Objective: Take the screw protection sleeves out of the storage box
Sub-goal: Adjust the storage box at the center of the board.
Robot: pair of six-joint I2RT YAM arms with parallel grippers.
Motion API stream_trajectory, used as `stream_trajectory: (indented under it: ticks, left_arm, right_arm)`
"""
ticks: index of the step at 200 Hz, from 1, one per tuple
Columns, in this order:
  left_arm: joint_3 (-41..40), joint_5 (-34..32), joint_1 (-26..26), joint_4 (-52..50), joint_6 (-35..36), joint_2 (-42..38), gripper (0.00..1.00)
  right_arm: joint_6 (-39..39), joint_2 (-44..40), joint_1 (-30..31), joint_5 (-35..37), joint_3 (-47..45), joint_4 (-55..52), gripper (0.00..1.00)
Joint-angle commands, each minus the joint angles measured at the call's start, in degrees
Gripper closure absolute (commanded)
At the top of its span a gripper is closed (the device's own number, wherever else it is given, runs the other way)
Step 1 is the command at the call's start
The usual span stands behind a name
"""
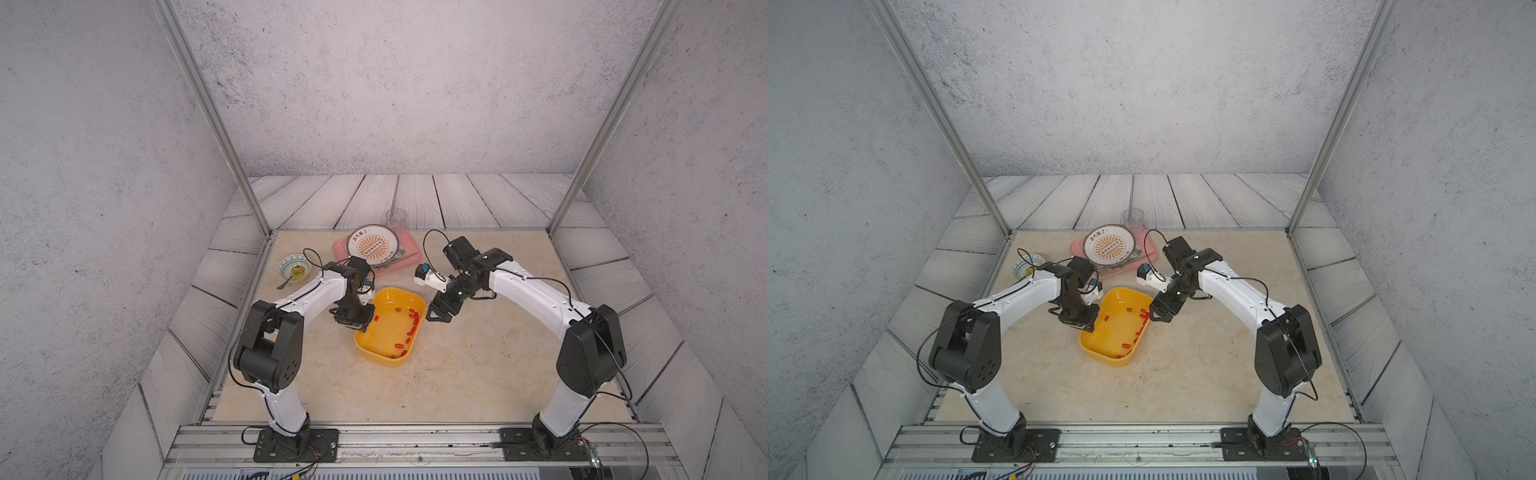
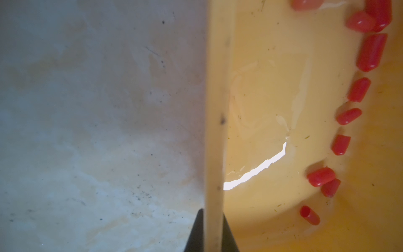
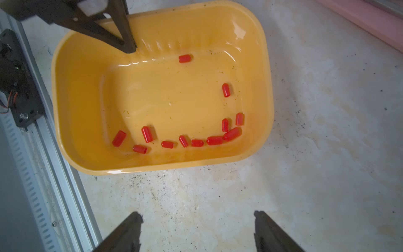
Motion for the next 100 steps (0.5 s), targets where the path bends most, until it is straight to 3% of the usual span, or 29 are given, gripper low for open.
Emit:
stream_trajectory:
  ticks: [1,100]
  left_arm:
    - [3.5,1.2,0.3,-8.6,1.0,0.6,1.00]
    - [10.4,3.7,1.6,-19.3,3.3,7.4,1.00]
  right_arm:
    - [-0.2,-0.8,0.2,0.1,0.0,-2.1,0.17]
    - [-0.5,-0.5,0.6,0.6,0.6,-2.7,0.17]
